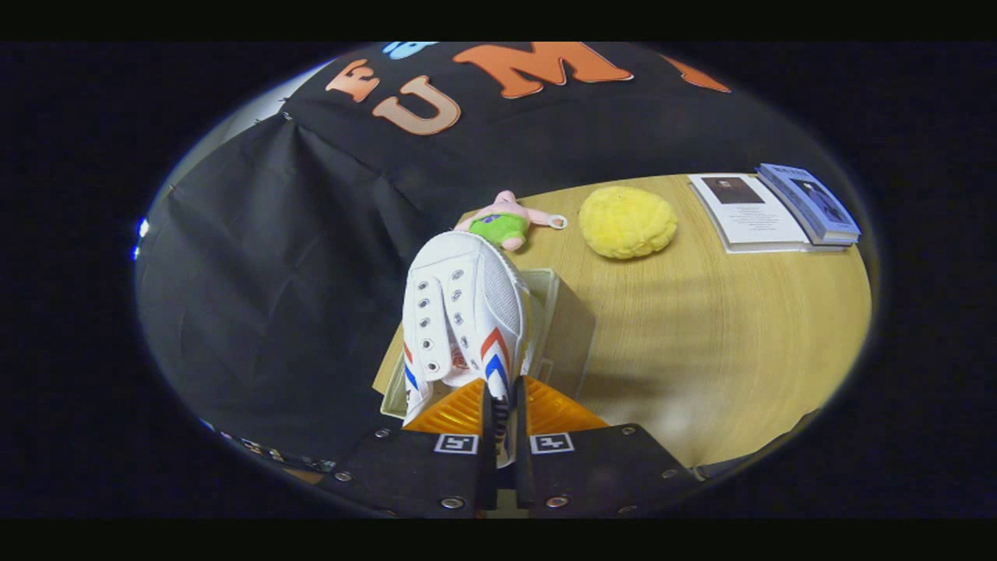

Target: Open the storage box then place both shoes into the box .Put the left shoe in first, then the right shoe, with the right side of both shoes facing outward in a uniform manner.

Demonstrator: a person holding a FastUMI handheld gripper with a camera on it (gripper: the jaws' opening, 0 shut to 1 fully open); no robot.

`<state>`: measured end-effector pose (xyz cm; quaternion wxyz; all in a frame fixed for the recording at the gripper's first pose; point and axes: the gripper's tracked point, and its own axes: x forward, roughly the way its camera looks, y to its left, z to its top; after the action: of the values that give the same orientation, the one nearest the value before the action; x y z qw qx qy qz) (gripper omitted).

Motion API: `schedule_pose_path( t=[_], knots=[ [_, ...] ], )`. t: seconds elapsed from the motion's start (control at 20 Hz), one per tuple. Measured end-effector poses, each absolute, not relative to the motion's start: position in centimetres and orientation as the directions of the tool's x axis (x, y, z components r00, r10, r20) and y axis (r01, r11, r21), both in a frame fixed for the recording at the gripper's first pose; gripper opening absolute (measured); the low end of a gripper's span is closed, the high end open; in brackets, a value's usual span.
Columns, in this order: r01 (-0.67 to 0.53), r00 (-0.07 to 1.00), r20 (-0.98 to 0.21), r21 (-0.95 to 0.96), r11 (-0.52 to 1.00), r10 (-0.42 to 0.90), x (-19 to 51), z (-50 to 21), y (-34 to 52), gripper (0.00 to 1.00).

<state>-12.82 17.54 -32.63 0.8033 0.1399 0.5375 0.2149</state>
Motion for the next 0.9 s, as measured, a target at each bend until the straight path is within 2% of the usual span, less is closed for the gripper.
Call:
schedule_pose_path(
  t=[0.4,0.7,0.75,0.85,0.9],
  knots=[
    [-0.273,0.259,-0.85,0.39,0.879,0.458,-13.5,-35.0,21.1,0.1],
    [-0.317,0.248,-0.866,0.351,0.881,0.435,-14.1,-34.6,22.3,0.2],
    [-0.328,0.252,-0.86,0.356,0.875,0.444,-14.2,-33.9,22.4,0.26],
    [-0.319,0.291,-0.77,0.482,0.816,0.568,-13.4,-30.3,24.6,0.33],
    [-0.308,0.322,-0.722,0.532,0.789,0.612,-12.5,-28.8,25.6,0.31]
  ],
)
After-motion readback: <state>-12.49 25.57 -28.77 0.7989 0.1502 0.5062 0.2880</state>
